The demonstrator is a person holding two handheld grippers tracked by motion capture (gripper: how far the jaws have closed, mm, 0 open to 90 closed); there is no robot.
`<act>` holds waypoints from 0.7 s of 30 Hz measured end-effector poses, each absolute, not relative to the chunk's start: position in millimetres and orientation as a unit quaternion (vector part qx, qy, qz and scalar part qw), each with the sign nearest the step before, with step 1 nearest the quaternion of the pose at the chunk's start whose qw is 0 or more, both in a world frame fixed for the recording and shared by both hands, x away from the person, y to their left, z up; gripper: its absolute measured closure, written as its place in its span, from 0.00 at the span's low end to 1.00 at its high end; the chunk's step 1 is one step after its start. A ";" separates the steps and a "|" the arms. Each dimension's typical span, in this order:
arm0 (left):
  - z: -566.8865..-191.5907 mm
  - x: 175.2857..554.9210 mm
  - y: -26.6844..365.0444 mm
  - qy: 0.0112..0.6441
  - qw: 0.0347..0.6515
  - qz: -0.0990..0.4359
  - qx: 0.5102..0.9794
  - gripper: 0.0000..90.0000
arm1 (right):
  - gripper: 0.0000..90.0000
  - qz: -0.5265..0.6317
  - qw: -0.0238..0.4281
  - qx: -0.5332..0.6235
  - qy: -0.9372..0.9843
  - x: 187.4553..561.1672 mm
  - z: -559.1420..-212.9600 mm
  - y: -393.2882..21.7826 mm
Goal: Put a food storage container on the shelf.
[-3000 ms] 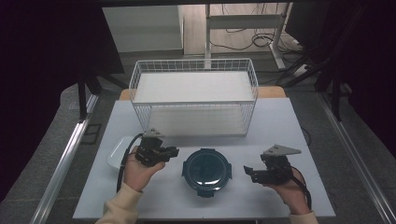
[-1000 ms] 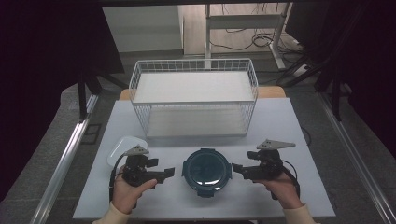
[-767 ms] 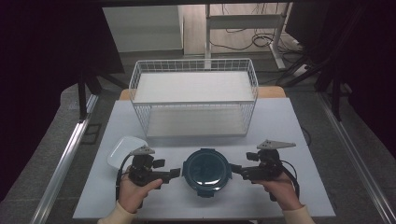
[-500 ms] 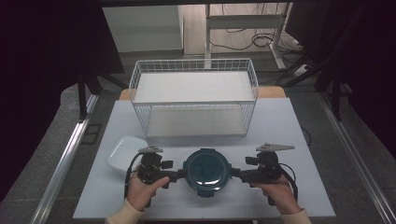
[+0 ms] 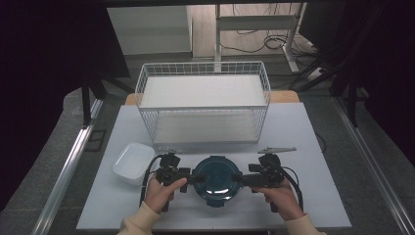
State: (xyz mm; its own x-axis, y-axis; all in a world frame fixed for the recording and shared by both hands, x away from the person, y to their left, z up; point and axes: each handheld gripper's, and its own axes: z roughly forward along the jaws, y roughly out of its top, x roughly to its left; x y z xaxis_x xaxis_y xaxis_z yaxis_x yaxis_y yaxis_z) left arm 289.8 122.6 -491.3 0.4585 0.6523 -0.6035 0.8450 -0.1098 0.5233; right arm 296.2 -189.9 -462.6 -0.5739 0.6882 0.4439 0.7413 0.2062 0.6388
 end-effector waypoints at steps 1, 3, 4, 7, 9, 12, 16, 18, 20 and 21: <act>-491.3 289.8 122.6 0.508 0.432 -0.111 0.737 0.12 | 0.09 -0.430 0.031 -0.461 -0.776 296.2 -462.6 -189.9; -494.3 291.7 124.0 0.510 0.435 -0.122 0.732 0.12 | 0.09 -0.421 0.038 -0.477 -0.771 296.9 -474.0 -187.5; -494.6 291.8 123.9 0.509 0.435 -0.124 0.732 0.13 | 0.09 -0.421 0.044 -0.481 -0.768 296.7 -476.9 -186.8; -493.9 290.5 122.6 0.507 0.439 -0.130 0.730 0.13 | 0.08 -0.416 0.062 -0.489 -0.765 294.7 -485.4 -183.1; -494.5 290.8 121.6 0.507 0.442 -0.136 0.728 0.14 | 0.08 -0.413 0.065 -0.491 -0.764 294.0 -488.3 -181.3; -495.7 291.7 119.4 0.505 0.440 -0.140 0.729 0.14 | 0.08 -0.414 0.069 -0.494 -0.761 294.2 -490.1 -180.5; -502.6 292.2 116.7 0.515 0.433 -0.146 0.725 0.14 | 0.08 -0.415 0.079 -0.499 -0.757 293.2 -493.6 -180.7; -507.3 292.2 117.4 0.522 0.429 -0.152 0.721 0.15 | 0.08 -0.418 0.089 -0.501 -0.753 292.2 -494.9 -180.8; -512.2 293.5 118.1 0.525 0.426 -0.159 0.720 0.15 | 0.09 -0.416 0.090 -0.501 -0.753 292.1 -496.4 -180.2; -513.2 294.0 117.9 0.525 0.424 -0.159 0.721 0.16 | 0.10 -0.417 0.092 -0.502 -0.752 292.1 -497.5 -179.6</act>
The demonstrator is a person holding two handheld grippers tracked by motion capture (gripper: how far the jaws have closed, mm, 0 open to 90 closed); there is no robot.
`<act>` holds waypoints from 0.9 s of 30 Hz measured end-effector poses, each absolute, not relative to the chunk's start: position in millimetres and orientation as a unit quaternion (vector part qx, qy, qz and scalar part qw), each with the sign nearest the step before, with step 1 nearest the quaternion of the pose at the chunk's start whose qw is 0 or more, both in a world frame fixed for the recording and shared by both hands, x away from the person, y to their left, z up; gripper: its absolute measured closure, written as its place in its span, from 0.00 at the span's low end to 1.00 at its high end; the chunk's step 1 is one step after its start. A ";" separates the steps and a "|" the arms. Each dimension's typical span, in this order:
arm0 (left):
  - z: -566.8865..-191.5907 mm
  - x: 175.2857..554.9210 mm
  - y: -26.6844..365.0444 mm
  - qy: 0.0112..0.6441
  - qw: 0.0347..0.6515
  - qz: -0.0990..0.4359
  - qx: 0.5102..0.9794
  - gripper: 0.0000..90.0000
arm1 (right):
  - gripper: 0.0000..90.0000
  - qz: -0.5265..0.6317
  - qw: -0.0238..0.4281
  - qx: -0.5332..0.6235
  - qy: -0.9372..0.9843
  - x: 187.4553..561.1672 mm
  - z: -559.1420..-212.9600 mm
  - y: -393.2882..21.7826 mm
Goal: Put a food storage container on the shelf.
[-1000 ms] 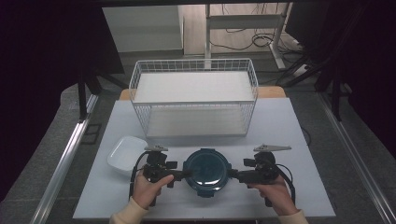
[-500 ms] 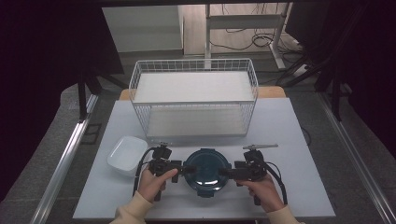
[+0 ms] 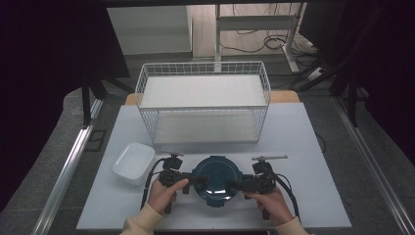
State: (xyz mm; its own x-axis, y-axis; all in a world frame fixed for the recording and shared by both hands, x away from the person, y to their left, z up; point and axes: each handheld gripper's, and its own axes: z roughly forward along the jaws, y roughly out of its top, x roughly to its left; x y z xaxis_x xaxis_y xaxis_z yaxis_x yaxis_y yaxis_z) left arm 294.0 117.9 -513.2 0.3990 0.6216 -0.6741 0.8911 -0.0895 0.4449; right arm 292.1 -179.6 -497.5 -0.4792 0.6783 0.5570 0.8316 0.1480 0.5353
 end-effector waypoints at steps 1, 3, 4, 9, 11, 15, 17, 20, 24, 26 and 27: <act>-513.2 294.0 117.9 0.525 0.424 -0.159 0.721 0.17 | 0.10 -0.417 0.092 -0.502 -0.752 292.1 -497.5 -179.6; -514.3 294.7 117.2 0.522 0.427 -0.165 0.720 0.18 | 0.11 -0.417 0.100 -0.503 -0.750 292.3 -499.6 -178.6; -515.5 295.5 117.0 0.518 0.429 -0.178 0.718 0.20 | 0.12 -0.415 0.103 -0.508 -0.748 292.4 -502.0 -177.7; -520.8 295.9 118.4 0.520 0.436 -0.204 0.705 0.24 | 0.23 -0.425 0.123 -0.522 -0.729 293.9 -506.0 -179.5; -522.0 295.8 119.8 0.526 0.441 -0.208 0.697 0.26 | 0.24 -0.429 0.126 -0.527 -0.723 293.7 -506.9 -180.2; -520.1 294.1 122.3 0.536 0.446 -0.202 0.688 0.31 | 0.31 -0.438 0.139 -0.548 -0.699 294.0 -508.8 -184.6; -520.3 294.2 122.8 0.537 0.447 -0.203 0.686 0.32 | 0.33 -0.441 0.142 -0.554 -0.692 293.7 -508.7 -186.3; -518.4 292.4 124.2 0.538 0.448 -0.201 0.685 0.34 | 0.36 -0.446 0.142 -0.556 -0.687 292.4 -507.2 -188.0; -514.6 288.8 124.6 0.539 0.449 -0.194 0.686 0.36 | 0.38 -0.449 0.139 -0.553 -0.688 290.2 -504.7 -189.1; -512.7 287.2 124.6 0.540 0.449 -0.191 0.685 0.37 | 0.38 -0.450 0.139 -0.552 -0.688 289.8 -504.3 -189.6; -511.8 286.0 124.4 0.541 0.450 -0.188 0.685 0.38 | 0.39 -0.453 0.138 -0.554 -0.684 288.7 -503.1 -189.9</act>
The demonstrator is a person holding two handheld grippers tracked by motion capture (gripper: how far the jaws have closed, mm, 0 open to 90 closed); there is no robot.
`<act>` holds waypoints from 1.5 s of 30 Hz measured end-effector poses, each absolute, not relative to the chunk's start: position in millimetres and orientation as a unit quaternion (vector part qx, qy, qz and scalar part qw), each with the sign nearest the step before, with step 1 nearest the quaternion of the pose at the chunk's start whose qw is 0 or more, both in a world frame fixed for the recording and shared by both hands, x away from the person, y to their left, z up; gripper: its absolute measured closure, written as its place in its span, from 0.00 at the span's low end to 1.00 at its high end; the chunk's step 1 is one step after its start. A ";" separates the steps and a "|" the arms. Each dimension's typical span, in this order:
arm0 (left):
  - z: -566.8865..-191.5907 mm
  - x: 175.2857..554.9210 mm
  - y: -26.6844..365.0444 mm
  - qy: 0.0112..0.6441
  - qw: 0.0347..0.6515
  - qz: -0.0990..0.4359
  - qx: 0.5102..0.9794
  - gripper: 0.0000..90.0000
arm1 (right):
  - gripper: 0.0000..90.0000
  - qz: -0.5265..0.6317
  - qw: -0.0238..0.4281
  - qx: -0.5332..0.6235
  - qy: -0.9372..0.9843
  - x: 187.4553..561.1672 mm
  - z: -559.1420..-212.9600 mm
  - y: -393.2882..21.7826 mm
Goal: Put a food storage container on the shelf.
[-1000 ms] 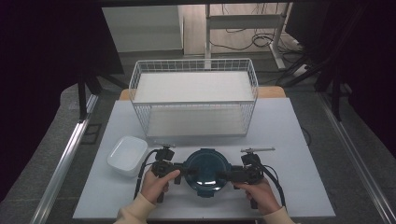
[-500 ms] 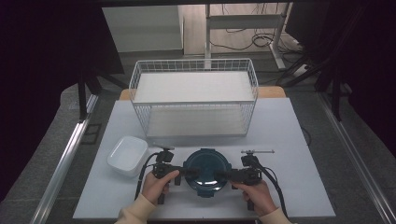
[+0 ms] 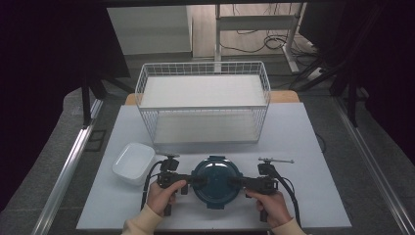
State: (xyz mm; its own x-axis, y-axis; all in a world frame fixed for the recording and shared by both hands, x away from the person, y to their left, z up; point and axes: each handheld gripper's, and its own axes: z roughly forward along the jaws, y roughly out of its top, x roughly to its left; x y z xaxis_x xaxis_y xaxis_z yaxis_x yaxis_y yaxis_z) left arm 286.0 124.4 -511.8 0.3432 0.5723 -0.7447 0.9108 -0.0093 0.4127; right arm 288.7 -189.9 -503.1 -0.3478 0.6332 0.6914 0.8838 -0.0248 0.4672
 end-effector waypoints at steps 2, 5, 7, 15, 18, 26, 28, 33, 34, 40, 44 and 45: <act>-507.4 282.3 122.7 0.543 0.450 -0.177 0.687 0.39 | 0.40 -0.456 0.132 -0.555 -0.684 286.9 -500.3 -190.4; -498.1 276.9 119.4 0.535 0.451 -0.159 0.697 0.42 | 0.41 -0.462 0.117 -0.546 -0.689 285.1 -493.2 -191.5; -496.1 275.8 117.5 0.532 0.451 -0.157 0.700 0.42 | 0.41 -0.467 0.108 -0.542 -0.690 284.6 -489.6 -192.6; -490.4 274.6 118.9 0.525 0.457 -0.149 0.703 0.42 | 0.41 -0.471 0.098 -0.528 -0.699 282.5 -483.4 -193.0; -486.8 273.9 120.6 0.522 0.459 -0.149 0.703 0.42 | 0.42 -0.477 0.091 -0.519 -0.704 280.9 -478.3 -191.6; -473.1 270.1 123.8 0.513 0.473 -0.129 0.705 0.42 | 0.42 -0.487 0.078 -0.500 -0.712 277.4 -466.8 -189.1; -469.4 269.4 125.1 0.511 0.475 -0.122 0.706 0.42 | 0.42 -0.489 0.078 -0.497 -0.713 276.9 -464.8 -188.3; -463.5 266.8 127.2 0.511 0.481 -0.117 0.703 0.42 | 0.42 -0.491 0.071 -0.487 -0.719 277.2 -458.4 -186.1; -463.5 266.8 127.2 0.511 0.481 -0.117 0.703 0.42 | 0.42 -0.491 0.071 -0.487 -0.719 277.2 -458.4 -186.1; -454.5 266.1 130.0 0.510 0.485 -0.108 0.702 0.42 | 0.42 -0.491 0.069 -0.472 -0.729 280.7 -449.8 -182.8; -447.9 268.4 132.7 0.509 0.490 -0.104 0.700 0.42 | 0.42 -0.493 0.062 -0.465 -0.733 284.3 -441.2 -180.4; -445.9 269.2 133.2 0.510 0.491 -0.104 0.698 0.42 | 0.42 -0.494 0.059 -0.462 -0.734 285.5 -439.2 -179.7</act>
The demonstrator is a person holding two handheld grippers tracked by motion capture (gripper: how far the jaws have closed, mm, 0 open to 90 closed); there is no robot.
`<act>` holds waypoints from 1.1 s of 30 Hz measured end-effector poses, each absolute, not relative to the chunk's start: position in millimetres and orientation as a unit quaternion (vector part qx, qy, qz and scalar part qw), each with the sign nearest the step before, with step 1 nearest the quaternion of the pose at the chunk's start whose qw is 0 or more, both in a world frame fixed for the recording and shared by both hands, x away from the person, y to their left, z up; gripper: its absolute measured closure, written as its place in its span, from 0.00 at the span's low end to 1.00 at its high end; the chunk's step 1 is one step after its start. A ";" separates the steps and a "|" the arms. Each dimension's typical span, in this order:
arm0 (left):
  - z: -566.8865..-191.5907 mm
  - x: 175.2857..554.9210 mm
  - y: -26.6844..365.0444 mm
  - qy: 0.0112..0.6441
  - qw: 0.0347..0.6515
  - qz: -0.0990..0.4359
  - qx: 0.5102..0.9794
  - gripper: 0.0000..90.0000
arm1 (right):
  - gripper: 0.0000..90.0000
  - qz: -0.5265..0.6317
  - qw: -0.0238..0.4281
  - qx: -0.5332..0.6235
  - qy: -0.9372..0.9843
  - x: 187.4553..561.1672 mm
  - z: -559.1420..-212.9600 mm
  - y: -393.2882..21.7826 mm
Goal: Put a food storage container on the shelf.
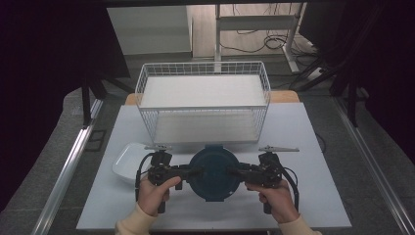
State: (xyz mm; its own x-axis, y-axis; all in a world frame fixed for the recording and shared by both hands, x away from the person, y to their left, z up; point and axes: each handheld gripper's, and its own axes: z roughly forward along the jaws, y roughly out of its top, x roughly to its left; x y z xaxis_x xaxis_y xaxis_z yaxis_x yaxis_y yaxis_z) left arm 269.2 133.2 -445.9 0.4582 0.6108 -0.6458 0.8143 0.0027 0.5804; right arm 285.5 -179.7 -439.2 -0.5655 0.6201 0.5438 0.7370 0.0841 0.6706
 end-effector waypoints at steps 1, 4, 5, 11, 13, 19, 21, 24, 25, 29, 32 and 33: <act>-441.1 271.0 134.3 0.511 0.492 -0.102 0.698 0.42 | 0.42 -0.495 0.058 -0.459 -0.735 288.3 -434.7 -178.4; -431.6 272.8 135.4 0.510 0.496 -0.093 0.696 0.42 | 0.42 -0.501 0.055 -0.454 -0.735 292.1 -426.8 -177.0; -428.5 273.4 135.7 0.509 0.499 -0.091 0.696 0.42 | 0.42 -0.504 0.051 -0.451 -0.735 292.7 -423.7 -176.7; -414.8 277.6 137.4 0.502 0.503 -0.082 0.699 0.42 | 0.42 -0.509 0.040 -0.439 -0.739 296.5 -409.1 -175.0; -406.2 282.1 138.3 0.498 0.504 -0.078 0.701 0.42 | 0.42 -0.511 0.036 -0.435 -0.740 299.9 -401.2 -174.1; -393.2 290.7 140.3 0.494 0.505 -0.069 0.704 0.42 | 0.42 -0.517 0.032 -0.430 -0.740 308.9 -389.3 -172.3; -392.0 291.9 140.7 0.493 0.506 -0.069 0.704 0.42 | 0.42 -0.517 0.032 -0.429 -0.740 310.0 -387.7 -171.9; -388.1 296.3 142.1 0.493 0.510 -0.073 0.701 0.42 | 0.42 -0.515 0.028 -0.424 -0.744 314.7 -380.7 -170.7; -388.1 296.3 142.1 0.493 0.510 -0.073 0.701 0.42 | 0.42 -0.515 0.028 -0.424 -0.744 314.7 -380.7 -170.7; -382.9 300.0 143.6 0.491 0.511 -0.071 0.702 0.42 | 0.42 -0.512 0.025 -0.417 -0.751 319.8 -373.7 -169.2; -378.0 304.0 146.0 0.493 0.513 -0.070 0.699 0.42 | 0.42 -0.511 0.021 -0.412 -0.754 324.2 -367.5 -166.6; -376.8 304.9 146.6 0.493 0.514 -0.069 0.699 0.42 | 0.42 -0.511 0.020 -0.411 -0.755 325.4 -366.1 -165.8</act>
State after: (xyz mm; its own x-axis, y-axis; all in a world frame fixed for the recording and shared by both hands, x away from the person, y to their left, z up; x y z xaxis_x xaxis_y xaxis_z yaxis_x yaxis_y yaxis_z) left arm 304.9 146.6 -376.8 0.5051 0.6170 -0.6035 0.7599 0.0136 0.6499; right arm 325.4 -165.8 -366.1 -0.6609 0.5997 0.4512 0.6415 0.1395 0.7543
